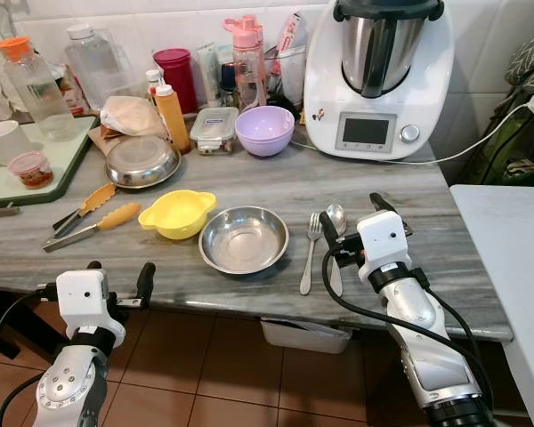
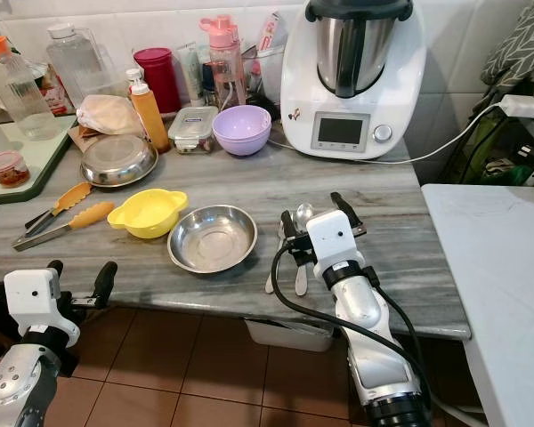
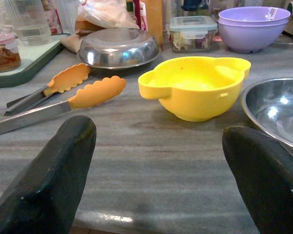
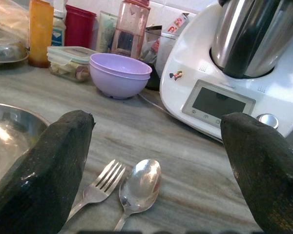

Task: Setting the table

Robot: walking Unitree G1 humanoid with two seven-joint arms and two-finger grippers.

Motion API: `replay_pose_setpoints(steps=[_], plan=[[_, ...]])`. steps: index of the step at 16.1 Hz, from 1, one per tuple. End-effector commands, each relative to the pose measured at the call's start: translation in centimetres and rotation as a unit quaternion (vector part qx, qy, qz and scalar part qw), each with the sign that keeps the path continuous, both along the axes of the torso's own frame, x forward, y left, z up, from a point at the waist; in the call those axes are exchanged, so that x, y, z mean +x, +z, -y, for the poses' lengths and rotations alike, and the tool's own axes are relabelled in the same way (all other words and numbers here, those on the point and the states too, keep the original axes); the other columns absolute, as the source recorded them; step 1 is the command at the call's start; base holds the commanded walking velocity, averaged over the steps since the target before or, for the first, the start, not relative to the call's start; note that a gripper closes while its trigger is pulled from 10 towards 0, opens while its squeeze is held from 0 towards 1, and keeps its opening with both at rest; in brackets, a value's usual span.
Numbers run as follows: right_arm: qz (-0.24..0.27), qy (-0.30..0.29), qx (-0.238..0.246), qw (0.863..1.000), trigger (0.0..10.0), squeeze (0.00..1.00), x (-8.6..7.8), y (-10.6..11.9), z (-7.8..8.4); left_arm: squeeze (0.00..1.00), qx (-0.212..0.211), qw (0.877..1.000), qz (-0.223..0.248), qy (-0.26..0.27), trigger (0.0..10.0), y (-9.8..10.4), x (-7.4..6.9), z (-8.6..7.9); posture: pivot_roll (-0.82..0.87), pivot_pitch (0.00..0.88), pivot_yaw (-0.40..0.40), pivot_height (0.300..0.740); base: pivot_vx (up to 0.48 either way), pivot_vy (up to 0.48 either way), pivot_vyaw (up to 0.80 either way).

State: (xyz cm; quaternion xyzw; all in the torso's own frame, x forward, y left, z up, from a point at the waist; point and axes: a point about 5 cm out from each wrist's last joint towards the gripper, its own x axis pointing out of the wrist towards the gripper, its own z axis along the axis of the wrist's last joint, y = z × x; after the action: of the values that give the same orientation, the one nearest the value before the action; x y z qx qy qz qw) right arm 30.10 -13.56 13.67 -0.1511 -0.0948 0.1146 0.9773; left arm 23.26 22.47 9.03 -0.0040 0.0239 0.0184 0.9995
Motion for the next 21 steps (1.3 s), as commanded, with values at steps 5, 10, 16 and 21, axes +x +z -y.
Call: replay_pose_setpoints(steps=[5,10,16,21], plan=[[0.002,0.008,0.002,1.000,10.0,0.00,0.28,0.21,-0.43,0.00,0.006,1.000,-0.009,0.004,10.0,-0.24,0.24,-0.01,-0.12,0.000,0.077,0.740,-0.290,0.000,0.00],[0.002,0.007,0.001,1.000,10.0,0.00,0.44,0.23,-0.49,0.00,0.009,1.000,-0.009,0.002,10.0,-0.25,0.39,0.13,-0.12,0.000,0.079,0.740,-0.317,0.000,0.00],[0.002,0.009,0.004,1.000,10.0,0.00,0.38,0.15,-0.74,0.00,0.012,1.000,-0.011,-0.002,10.0,-0.29,0.28,0.18,-0.12,0.000,0.082,0.740,-0.325,0.000,0.00],[0.001,0.010,0.002,1.000,10.0,0.00,0.41,0.05,-0.83,0.00,0.015,1.000,-0.015,-0.008,10.0,-0.54,0.13,0.37,-0.12,0.000,0.083,0.740,-0.299,0.000,0.00]])
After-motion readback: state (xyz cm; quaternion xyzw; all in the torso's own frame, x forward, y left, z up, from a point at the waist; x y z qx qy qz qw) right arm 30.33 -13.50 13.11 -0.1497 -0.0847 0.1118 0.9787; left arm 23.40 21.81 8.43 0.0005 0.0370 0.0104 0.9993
